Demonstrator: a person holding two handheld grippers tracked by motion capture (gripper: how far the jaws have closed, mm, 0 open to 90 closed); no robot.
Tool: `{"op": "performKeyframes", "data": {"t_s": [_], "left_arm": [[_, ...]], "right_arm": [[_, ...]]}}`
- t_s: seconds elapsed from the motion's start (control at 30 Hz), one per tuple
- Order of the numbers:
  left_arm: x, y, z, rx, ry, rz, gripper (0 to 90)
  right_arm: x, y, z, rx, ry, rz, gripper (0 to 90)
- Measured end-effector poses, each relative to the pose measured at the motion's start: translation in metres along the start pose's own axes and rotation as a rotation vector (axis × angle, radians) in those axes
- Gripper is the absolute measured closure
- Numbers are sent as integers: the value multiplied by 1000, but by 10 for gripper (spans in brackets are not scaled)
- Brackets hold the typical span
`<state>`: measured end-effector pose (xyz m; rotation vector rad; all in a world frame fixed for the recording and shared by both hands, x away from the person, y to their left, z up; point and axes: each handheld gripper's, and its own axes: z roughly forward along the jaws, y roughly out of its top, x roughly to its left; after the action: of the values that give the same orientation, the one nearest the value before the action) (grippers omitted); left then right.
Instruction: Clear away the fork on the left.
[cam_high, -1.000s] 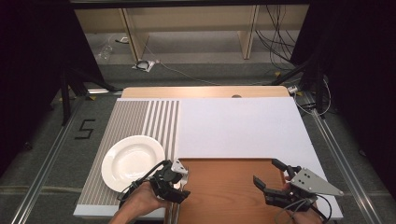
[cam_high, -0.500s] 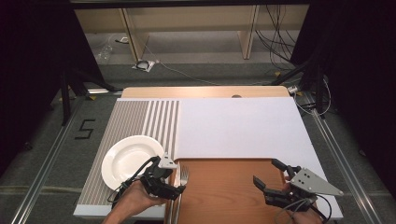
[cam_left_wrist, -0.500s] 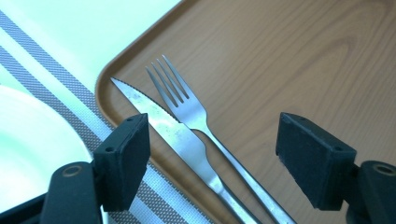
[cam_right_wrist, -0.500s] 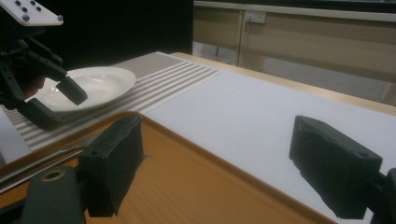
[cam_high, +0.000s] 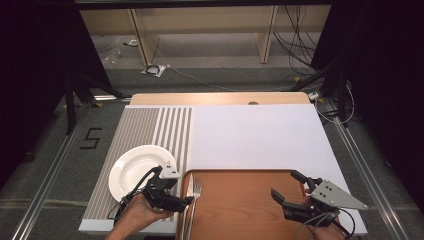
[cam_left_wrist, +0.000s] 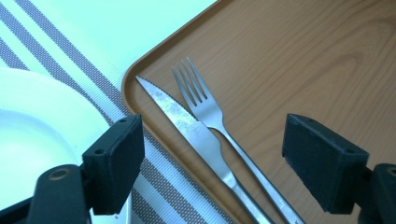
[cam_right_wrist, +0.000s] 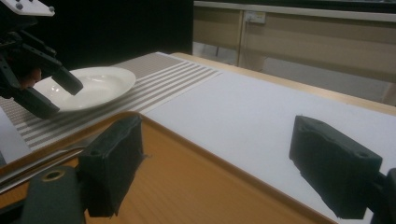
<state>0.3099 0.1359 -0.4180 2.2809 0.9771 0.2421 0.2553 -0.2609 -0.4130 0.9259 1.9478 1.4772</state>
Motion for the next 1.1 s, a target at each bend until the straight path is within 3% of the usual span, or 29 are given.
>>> {"op": "performKeyframes", "data": {"t_s": [0.63,1.1], "left_arm": [[19,-14,-18,-76,53,-77,192],[30,-26,-27,-91,96,-133,192]], "right_arm": [[-1,0,1,0,-1,-1,185],[-2,-1,0,4,-2,4,184]]}}
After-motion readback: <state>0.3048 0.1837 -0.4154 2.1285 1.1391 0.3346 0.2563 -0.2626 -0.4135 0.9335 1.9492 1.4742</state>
